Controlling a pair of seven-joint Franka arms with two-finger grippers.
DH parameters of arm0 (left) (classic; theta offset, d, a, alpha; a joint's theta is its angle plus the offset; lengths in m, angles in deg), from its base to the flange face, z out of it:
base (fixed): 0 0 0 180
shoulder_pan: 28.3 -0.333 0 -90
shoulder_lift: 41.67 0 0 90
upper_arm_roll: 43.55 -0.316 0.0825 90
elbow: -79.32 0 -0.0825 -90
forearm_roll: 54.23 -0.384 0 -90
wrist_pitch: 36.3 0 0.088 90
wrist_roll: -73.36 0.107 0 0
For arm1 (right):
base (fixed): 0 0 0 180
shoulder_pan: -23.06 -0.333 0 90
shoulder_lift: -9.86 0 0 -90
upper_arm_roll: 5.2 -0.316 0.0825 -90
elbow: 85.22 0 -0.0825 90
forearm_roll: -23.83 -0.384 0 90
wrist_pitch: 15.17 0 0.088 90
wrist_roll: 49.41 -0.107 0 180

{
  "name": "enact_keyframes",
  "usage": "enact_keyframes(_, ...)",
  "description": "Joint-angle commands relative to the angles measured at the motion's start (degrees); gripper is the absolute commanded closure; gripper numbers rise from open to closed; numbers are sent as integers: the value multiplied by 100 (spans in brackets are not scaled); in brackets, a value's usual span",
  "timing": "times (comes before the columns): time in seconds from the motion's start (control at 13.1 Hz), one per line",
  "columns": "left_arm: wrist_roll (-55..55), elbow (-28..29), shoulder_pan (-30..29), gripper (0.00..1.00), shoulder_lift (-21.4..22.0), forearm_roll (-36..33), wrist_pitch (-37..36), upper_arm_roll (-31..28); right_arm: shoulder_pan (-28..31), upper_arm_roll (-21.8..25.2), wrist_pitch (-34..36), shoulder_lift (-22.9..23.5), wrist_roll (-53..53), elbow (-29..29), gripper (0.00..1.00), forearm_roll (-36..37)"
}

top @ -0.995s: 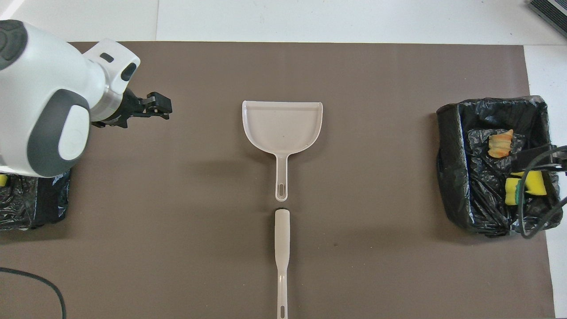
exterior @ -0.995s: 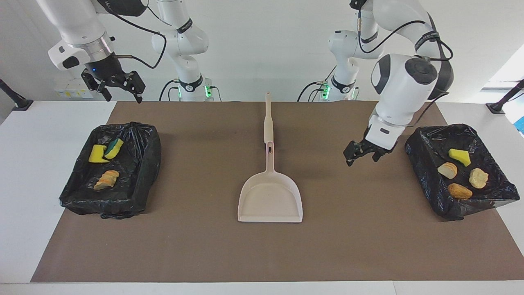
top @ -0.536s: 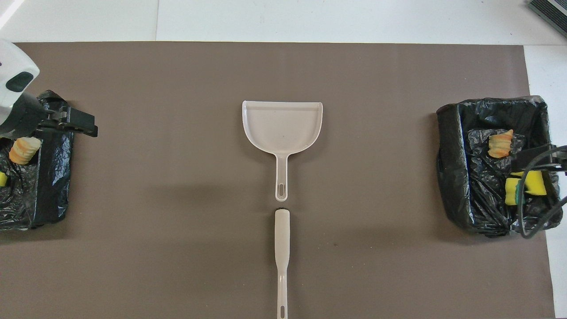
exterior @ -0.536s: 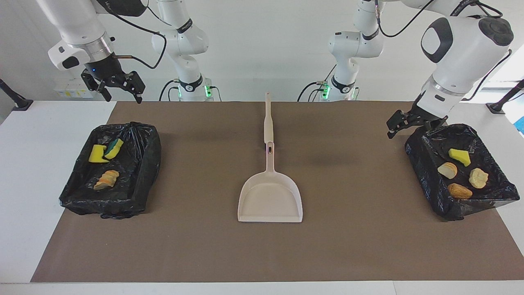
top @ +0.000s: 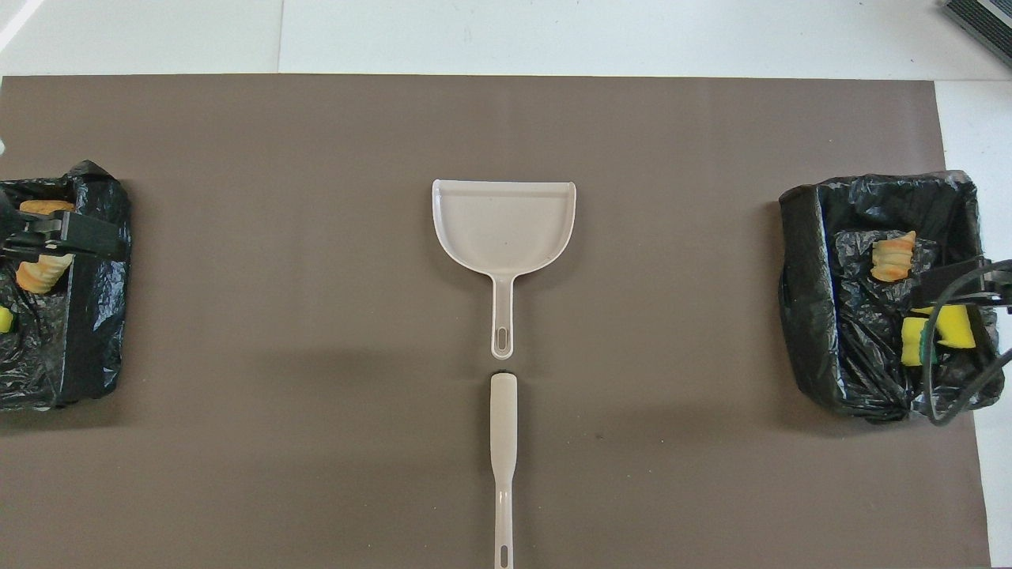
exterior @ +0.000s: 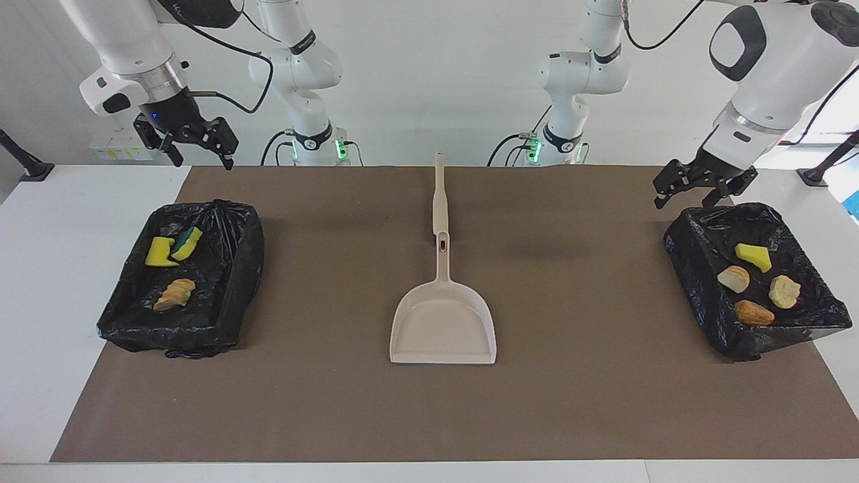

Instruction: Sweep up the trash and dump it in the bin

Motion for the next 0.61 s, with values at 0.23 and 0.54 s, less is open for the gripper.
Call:
enact_keyframes(0.23,134,94,-16,0,134,-208,-207,66,51,-7,-21,-108,20,-142,0,-23)
enact_keyframes(0.54,222,-108,-6,0,55,-385,-269,67,51,-7,-21,-117,11,-142,0,-23)
